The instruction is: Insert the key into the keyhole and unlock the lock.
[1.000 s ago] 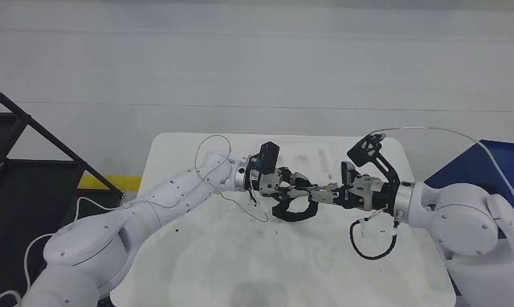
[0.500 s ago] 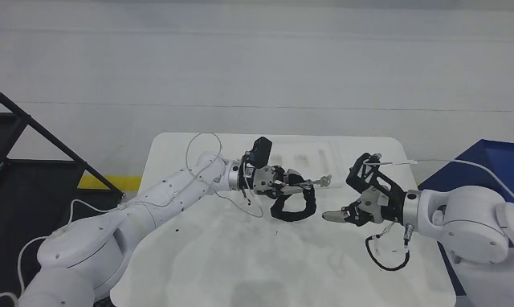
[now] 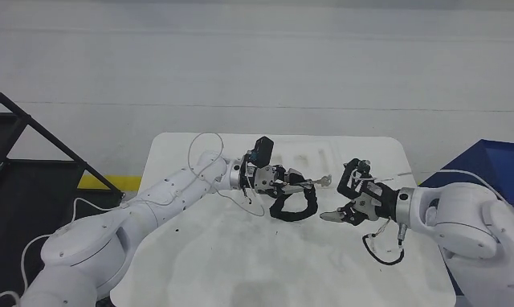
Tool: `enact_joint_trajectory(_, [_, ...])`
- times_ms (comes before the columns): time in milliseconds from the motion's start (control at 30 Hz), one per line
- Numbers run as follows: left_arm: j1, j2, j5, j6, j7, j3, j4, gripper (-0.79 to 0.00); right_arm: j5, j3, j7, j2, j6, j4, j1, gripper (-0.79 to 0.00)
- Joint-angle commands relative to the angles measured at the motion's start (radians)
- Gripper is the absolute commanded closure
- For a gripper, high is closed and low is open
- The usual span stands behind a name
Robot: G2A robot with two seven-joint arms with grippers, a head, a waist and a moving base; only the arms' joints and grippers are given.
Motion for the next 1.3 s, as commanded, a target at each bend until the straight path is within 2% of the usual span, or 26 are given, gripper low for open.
enact_joint_trajectory(0, [-0.001, -0.004, -0.001, 0.0, 0.0, 0.0, 0.007, 0.0, -0.065, -0.011, -0.043, 0.0, -0.024, -0.019, -0.007, -0.785])
enact_joint_trajectory(300, [0.002, -0.02, -0.015, 0.0, 0.0, 0.0, 0.041, 0.0, -0.236, -0.04, -0.133, 0.001, -0.05, -0.085, -0.05, -0.785])
enact_joint_trajectory(667, [0.002, -0.038, -0.002, 0.0, 0.0, 0.0, 0.068, 0.0, -0.338, -0.121, -0.107, -0.002, -0.037, -0.114, -0.041, -0.785])
enact_joint_trajectory(1033, [-0.005, -0.044, 0.006, 0.0, 0.0, 0.0, 0.07, 0.0, -0.322, -0.152, -0.053, -0.003, -0.021, -0.115, -0.019, -0.785])
enact_joint_trajectory(1267, [-0.007, -0.046, 0.021, 0.0, 0.0, 0.0, 0.073, 0.0, -0.24, -0.081, -0.104, 0.005, -0.08, -0.08, -0.003, -0.785])
